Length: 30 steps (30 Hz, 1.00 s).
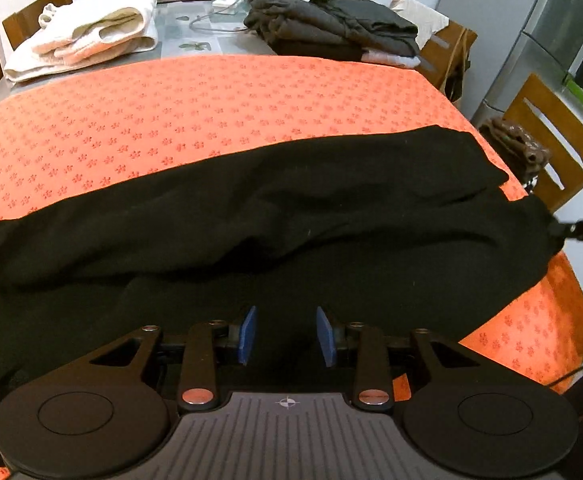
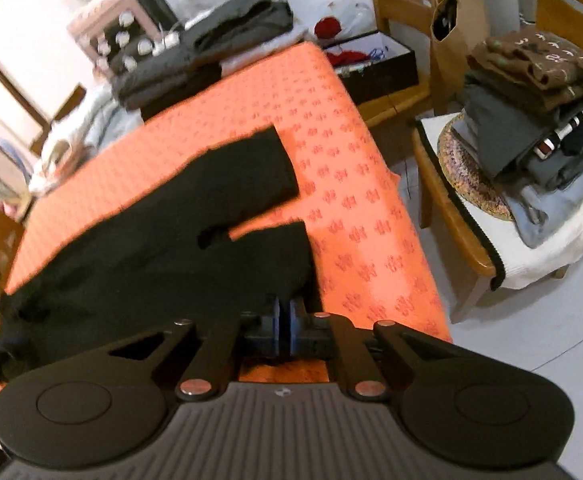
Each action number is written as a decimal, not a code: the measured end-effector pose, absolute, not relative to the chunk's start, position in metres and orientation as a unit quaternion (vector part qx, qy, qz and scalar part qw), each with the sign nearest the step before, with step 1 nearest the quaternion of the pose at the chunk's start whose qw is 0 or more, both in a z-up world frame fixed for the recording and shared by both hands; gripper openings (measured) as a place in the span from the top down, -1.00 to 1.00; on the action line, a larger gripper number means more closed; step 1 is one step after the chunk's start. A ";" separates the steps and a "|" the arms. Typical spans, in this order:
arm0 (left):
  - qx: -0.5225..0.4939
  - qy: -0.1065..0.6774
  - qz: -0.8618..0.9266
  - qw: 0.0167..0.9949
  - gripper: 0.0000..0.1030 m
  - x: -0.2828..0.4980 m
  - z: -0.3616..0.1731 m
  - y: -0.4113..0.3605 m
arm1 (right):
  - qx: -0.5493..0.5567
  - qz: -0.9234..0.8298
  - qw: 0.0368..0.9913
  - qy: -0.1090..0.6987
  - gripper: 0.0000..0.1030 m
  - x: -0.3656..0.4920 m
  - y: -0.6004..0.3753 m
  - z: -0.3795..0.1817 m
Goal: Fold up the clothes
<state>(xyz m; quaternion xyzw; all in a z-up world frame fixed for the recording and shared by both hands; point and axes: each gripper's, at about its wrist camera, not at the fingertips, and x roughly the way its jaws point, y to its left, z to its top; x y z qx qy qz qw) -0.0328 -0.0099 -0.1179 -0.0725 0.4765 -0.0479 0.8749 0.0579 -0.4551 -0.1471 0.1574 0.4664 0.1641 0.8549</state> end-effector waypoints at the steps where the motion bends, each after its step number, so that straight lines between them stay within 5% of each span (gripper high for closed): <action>1: -0.073 0.475 -0.049 0.875 0.29 -0.033 -0.117 -0.010 | 0.157 0.162 0.859 0.460 0.89 0.057 -0.453 -0.141; 18: -0.060 0.433 -0.091 0.895 0.25 -0.035 -0.071 0.027 | -0.031 0.324 0.850 0.415 0.87 0.024 -0.261 -0.061; 21: -0.058 0.432 -0.093 0.895 0.20 -0.037 -0.069 0.039 | -0.058 0.363 0.827 0.425 0.79 0.016 -0.220 -0.071; 26: -0.057 0.436 -0.093 0.893 0.19 -0.041 -0.071 0.052 | -0.062 0.401 0.816 0.412 0.35 0.001 -0.195 -0.066; 30: -0.062 0.432 -0.120 0.892 0.19 -0.043 -0.069 0.047 | -0.040 0.403 0.819 0.407 0.30 -0.006 -0.207 -0.057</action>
